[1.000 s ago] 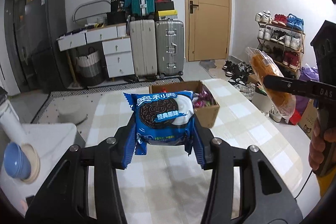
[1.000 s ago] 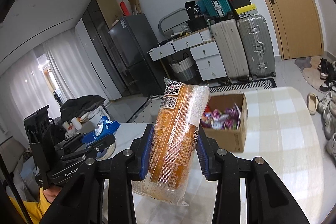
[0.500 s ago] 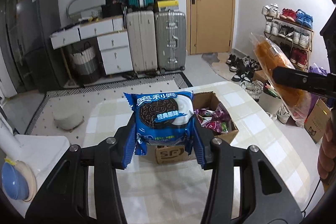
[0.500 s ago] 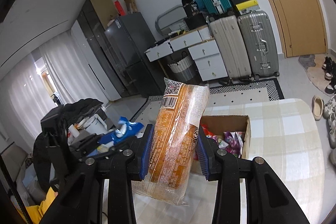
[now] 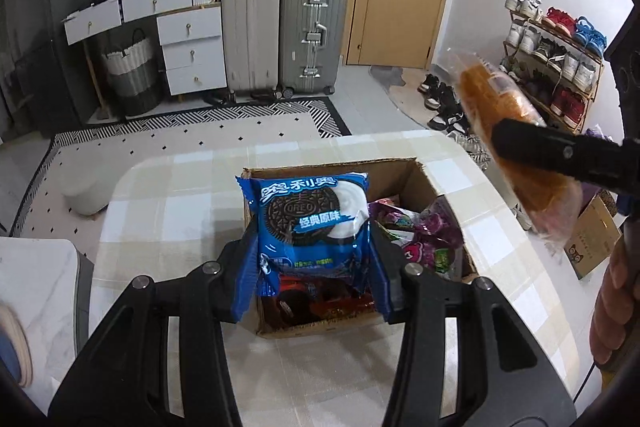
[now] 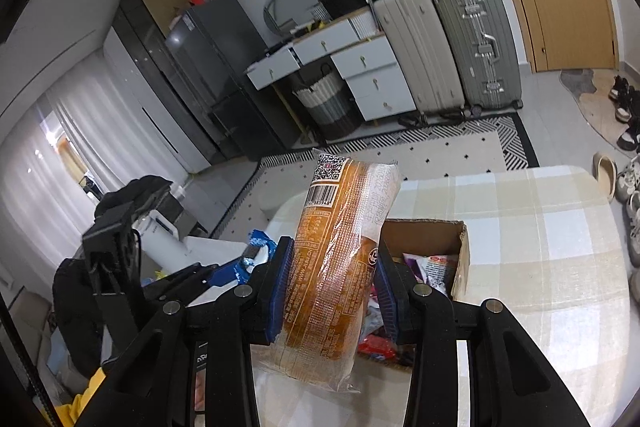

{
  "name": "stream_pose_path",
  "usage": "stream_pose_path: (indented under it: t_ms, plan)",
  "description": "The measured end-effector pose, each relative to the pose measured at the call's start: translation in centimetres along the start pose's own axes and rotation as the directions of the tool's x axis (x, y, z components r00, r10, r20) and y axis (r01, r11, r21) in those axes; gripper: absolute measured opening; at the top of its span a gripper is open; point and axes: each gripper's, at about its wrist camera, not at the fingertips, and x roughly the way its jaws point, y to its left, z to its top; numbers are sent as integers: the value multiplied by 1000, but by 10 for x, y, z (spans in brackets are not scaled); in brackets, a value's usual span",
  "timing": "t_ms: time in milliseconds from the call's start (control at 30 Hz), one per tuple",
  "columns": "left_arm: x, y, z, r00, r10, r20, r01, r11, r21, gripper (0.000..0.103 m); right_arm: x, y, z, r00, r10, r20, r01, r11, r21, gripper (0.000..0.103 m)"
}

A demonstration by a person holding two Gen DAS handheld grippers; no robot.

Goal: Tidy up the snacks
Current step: 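Carry the bread packet and Oreo pack over the box with both grippers, then open both grippers to drop the bread packet and Oreo pack into the box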

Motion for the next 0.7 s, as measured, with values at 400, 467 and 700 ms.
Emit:
stream_pose_path:
  t_ms: [400, 467, 700]
  plan:
    - [48, -8, -5, 998, -16, -57, 17, 1000, 6, 44, 46, -21, -2, 997, -18, -71, 19, 1000, 20, 38]
    - [57, -10, -4, 997, -24, -70, 25, 1000, 11, 44, 51, -24, -2, 997, -24, -80, 25, 999, 23, 38]
    - [71, -8, 3, 997, -36, -73, 40, 998, 42, 49, 64, -31, 0, 993, -56, -107, 59, 998, 20, 38]
